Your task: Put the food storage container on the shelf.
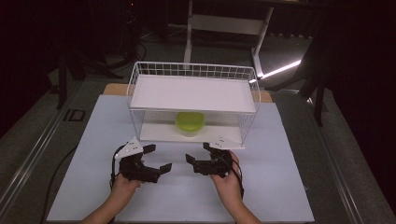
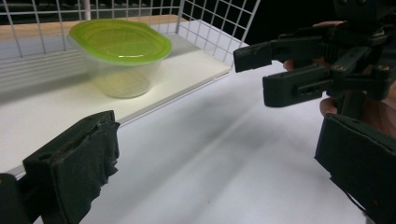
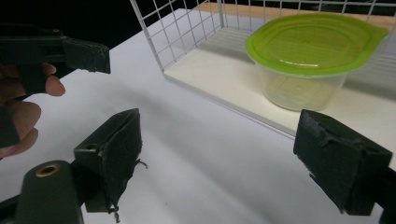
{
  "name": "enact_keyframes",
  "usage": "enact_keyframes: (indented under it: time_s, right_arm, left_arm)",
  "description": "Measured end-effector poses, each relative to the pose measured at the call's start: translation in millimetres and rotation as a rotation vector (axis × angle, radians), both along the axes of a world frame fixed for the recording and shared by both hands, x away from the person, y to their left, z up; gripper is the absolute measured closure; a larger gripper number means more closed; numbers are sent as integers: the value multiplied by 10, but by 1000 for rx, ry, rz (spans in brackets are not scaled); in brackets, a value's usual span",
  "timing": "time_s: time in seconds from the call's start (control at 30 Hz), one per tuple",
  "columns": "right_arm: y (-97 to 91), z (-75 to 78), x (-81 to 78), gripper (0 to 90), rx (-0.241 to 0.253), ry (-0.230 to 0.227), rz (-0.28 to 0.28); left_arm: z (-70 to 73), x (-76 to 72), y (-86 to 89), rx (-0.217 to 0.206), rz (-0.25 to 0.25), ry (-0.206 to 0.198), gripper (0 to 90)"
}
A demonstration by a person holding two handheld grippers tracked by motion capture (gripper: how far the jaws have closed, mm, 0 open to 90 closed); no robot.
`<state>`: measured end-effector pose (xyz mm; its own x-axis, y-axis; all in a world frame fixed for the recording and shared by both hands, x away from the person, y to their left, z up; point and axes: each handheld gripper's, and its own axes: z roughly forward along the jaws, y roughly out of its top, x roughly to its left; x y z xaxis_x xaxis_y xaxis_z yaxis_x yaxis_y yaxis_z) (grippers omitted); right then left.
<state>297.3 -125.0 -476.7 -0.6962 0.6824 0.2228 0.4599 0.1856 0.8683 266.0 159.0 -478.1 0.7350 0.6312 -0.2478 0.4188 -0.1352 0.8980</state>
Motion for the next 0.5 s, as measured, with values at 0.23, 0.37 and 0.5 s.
enact_keyframes:
  time_s: [0.23, 0.37, 0.5]
  right_arm:
    - [-120, 30, -63, 157, 14, -2, -5]
    - [-240, 44, -129, 157, 12, -13, -4]
    - [-330, 67, -174, 157, 7, -24, -9]
  left_arm:
    - [24, -69, 69, 7, -7, -2, 4]
    - [23, -104, 111, 15, -7, -5, 4]
    - [24, -140, 182, 8, 2, -8, 4]
